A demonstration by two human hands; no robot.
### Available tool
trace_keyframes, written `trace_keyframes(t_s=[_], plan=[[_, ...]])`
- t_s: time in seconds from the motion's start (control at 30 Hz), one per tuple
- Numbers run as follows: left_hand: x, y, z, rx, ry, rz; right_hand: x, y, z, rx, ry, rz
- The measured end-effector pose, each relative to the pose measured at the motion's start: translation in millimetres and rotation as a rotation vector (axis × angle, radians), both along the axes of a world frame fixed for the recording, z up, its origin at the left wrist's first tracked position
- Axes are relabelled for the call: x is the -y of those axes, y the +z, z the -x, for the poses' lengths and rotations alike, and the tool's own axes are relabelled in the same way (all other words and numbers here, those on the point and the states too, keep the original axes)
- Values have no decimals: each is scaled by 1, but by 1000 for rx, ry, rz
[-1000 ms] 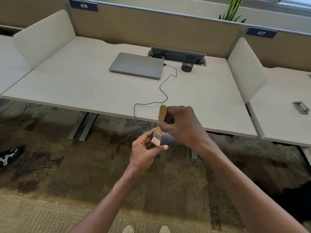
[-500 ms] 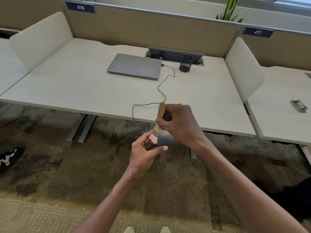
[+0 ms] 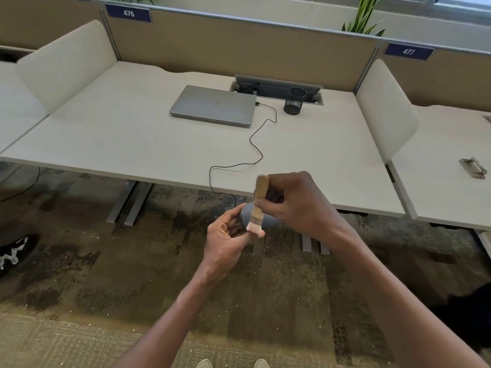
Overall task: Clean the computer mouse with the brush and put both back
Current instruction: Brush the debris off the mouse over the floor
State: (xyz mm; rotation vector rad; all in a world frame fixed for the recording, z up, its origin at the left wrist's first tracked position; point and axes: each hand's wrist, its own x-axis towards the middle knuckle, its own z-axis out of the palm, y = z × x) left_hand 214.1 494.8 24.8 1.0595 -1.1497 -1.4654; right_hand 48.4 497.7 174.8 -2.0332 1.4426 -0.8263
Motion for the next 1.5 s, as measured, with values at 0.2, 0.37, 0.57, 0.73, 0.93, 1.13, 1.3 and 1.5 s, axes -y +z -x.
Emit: trace_keyframes(t_s=[0.2, 0.37, 0.57, 0.73, 0.93, 1.13, 1.3, 1.5], plan=[[-1, -2, 0, 23, -19, 13, 2, -7, -5, 135, 8, 63], [-1, 0, -1, -12, 6, 5, 4, -7, 5, 78, 0, 53], [-1, 3, -1, -31, 1, 12, 6, -10, -4, 101, -49, 96], [-1, 4, -2, -33, 6, 27, 5, -3, 1, 136, -135, 171], [-2, 3, -1, -48, -7, 28, 7, -6, 8, 102, -172, 49], [-4, 0, -2, -64, -7, 20, 16, -3, 21, 110, -313, 100], [-5, -3, -4, -78, -11, 7, 17, -2, 17, 168, -256, 32], [-8, -4, -5, -87, -20, 4, 29, -2, 14, 81, -281, -44]])
